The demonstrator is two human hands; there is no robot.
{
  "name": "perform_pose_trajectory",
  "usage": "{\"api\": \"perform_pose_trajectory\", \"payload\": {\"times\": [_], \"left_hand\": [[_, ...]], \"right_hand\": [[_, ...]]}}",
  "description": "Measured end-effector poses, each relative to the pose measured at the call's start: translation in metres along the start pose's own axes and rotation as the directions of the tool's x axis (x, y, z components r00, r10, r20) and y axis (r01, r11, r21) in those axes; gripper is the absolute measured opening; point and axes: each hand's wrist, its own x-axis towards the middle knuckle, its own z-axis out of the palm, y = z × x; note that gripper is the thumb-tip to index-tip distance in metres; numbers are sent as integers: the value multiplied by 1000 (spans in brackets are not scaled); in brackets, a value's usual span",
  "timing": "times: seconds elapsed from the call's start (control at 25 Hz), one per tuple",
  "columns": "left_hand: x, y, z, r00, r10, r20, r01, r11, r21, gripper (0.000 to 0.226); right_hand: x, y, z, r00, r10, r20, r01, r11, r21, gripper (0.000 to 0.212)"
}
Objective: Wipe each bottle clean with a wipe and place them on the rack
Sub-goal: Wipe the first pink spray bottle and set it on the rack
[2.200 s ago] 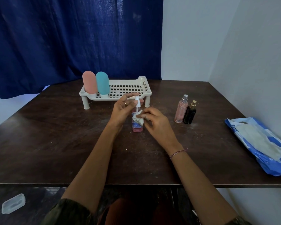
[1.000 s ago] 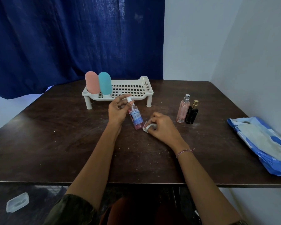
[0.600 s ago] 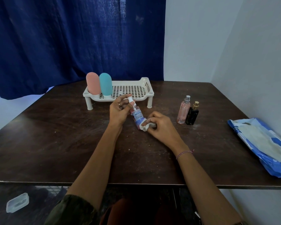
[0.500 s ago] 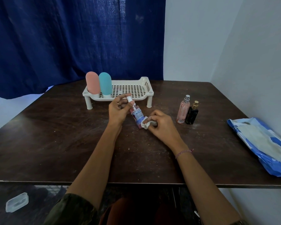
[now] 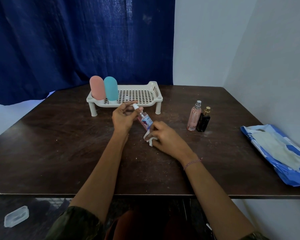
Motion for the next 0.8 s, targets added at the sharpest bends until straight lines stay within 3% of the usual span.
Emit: {"api": "perform_pose_trajectory", "payload": {"times": [0.2, 0.4, 0.6, 0.8], "left_hand": [[1, -1, 2, 1000, -8, 30, 8, 1000, 4, 36], [4, -4, 2, 998, -25, 57, 24, 1000, 11, 41], [6, -5, 3, 990, -69, 127, 72, 997, -23, 47], [2, -2, 5, 973, -25, 231, 38, 998, -54, 46]], "right_hand": [[-1, 13, -11, 941, 225, -254, -200, 973, 119, 19], [-3, 21, -11, 911, 374, -172, -333, 916, 224, 18], [-3, 16, -13, 943, 296, -151, -233, 912, 337, 19], [0, 7, -9, 948, 199, -250, -121, 948, 293, 20]]}}
